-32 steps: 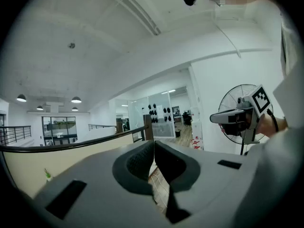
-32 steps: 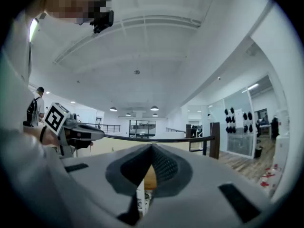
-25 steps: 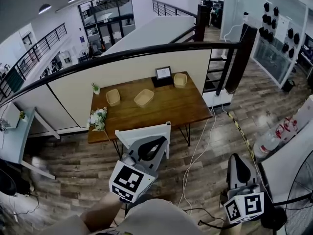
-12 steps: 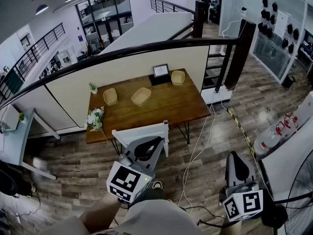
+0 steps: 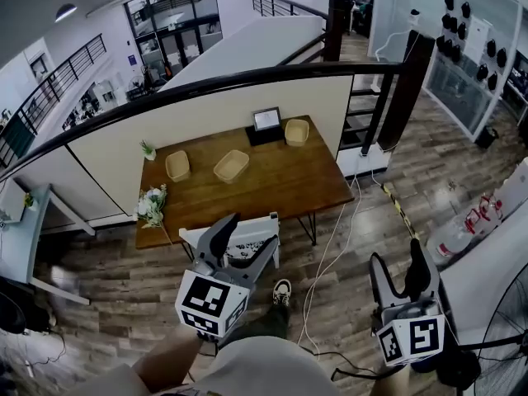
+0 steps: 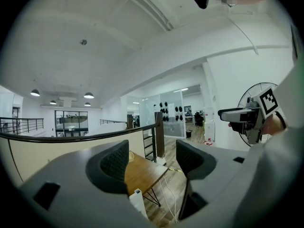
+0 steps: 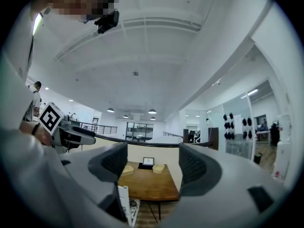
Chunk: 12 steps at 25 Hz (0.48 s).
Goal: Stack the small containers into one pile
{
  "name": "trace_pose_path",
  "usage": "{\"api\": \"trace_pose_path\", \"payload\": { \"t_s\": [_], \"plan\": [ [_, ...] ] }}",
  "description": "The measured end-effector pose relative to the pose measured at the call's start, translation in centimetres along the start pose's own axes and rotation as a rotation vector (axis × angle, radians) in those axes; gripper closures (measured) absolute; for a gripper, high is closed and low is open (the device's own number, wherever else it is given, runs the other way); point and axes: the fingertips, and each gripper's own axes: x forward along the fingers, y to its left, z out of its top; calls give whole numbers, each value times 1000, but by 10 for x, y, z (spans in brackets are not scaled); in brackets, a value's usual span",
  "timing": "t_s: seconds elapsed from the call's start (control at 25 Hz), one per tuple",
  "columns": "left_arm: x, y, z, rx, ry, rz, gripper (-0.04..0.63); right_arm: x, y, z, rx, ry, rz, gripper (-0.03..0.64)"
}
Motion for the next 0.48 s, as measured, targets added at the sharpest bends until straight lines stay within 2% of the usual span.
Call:
{"api": "trace_pose_path", "payload": {
  "t_s": [0.48],
  "plan": [
    [133,58,-7,-29,53,-10,296,132,-54,-23,18,95,13,299]
  ]
}}
